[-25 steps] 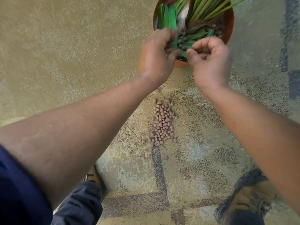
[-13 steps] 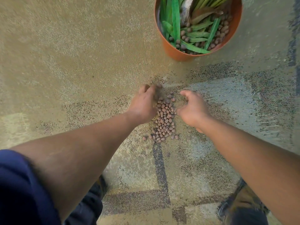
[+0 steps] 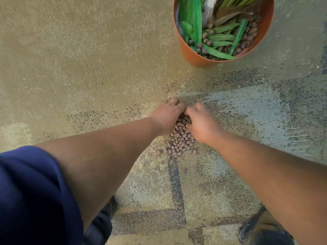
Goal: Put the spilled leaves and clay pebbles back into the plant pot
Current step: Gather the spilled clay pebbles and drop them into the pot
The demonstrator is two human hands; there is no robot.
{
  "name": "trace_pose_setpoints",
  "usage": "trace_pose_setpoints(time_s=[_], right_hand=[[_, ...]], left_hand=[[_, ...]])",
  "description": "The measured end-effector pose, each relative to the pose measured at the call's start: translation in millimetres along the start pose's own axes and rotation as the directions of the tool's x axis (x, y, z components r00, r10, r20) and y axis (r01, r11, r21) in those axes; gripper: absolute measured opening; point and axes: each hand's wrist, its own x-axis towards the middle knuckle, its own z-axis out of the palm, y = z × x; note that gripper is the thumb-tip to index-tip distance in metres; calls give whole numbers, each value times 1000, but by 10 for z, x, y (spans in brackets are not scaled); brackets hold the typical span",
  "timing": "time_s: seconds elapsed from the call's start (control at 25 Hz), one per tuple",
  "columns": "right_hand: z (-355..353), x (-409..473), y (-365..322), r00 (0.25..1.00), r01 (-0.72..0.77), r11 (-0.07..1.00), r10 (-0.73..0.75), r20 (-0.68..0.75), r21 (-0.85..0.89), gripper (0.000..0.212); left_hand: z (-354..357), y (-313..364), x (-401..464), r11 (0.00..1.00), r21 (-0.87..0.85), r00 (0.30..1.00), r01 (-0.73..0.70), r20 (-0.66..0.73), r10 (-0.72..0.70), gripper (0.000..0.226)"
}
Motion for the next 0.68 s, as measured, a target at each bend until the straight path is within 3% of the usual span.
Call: trace_pose_setpoints(time_s=[0.16, 0.28, 0.44, 0.68], right_hand=[[58, -106, 43, 999, -18, 998, 20, -36, 55, 17], [54, -121, 54, 986, -134, 959, 153, -59, 250, 10], [29, -160, 60, 943, -278, 829, 332, -26, 485, 19], [-1, -251, 44, 912, -310, 666, 410, 15, 679, 27]], left_hand=[[97, -58, -98, 996, -86, 999, 31, -39, -34, 33], [102, -57, -101, 977, -196, 992, 78, -81, -95, 21], [127, -45, -123, 958, -266, 984, 103, -113, -137, 18], [156, 14, -130, 952, -272, 965, 141, -176, -193, 20]])
